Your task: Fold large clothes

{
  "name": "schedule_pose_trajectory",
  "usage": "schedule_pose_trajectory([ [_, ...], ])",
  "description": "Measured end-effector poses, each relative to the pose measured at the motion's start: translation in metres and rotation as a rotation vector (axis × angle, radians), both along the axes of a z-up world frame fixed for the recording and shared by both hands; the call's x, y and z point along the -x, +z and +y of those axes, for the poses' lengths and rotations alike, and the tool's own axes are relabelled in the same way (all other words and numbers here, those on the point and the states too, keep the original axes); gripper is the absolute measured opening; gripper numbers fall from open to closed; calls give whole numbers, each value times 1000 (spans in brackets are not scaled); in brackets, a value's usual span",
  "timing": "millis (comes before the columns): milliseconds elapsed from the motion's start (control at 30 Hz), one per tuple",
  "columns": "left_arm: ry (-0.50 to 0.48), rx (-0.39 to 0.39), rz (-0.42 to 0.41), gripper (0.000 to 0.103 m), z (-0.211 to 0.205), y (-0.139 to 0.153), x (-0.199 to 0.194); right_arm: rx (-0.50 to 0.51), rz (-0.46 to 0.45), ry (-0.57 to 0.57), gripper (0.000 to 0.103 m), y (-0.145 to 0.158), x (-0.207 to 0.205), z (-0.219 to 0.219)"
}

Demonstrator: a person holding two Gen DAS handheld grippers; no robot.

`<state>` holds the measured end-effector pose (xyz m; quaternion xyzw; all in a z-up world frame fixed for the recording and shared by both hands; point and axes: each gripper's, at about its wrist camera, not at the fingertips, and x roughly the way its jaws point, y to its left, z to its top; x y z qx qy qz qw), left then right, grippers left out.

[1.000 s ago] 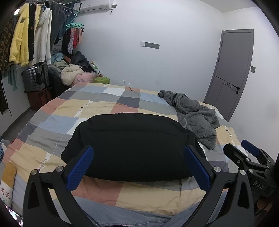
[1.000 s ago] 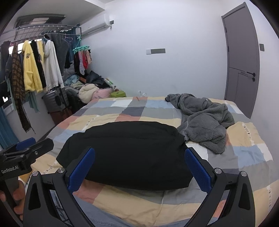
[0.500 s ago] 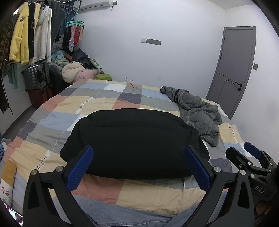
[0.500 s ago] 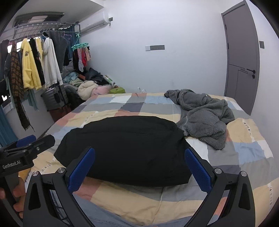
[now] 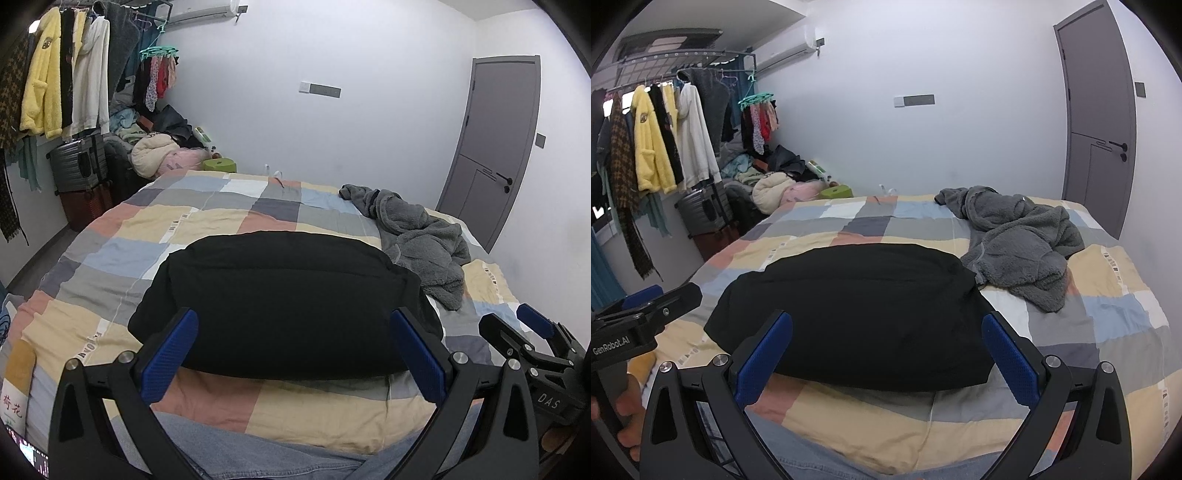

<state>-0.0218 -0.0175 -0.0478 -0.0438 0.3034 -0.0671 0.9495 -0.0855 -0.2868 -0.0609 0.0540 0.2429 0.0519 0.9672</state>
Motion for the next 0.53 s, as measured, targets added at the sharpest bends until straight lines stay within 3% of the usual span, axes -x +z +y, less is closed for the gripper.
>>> schedule_pose_trajectory([
  [533, -12, 8, -5, 103, 0, -2, -1, -4, 2, -3, 103, -6, 2, -4],
])
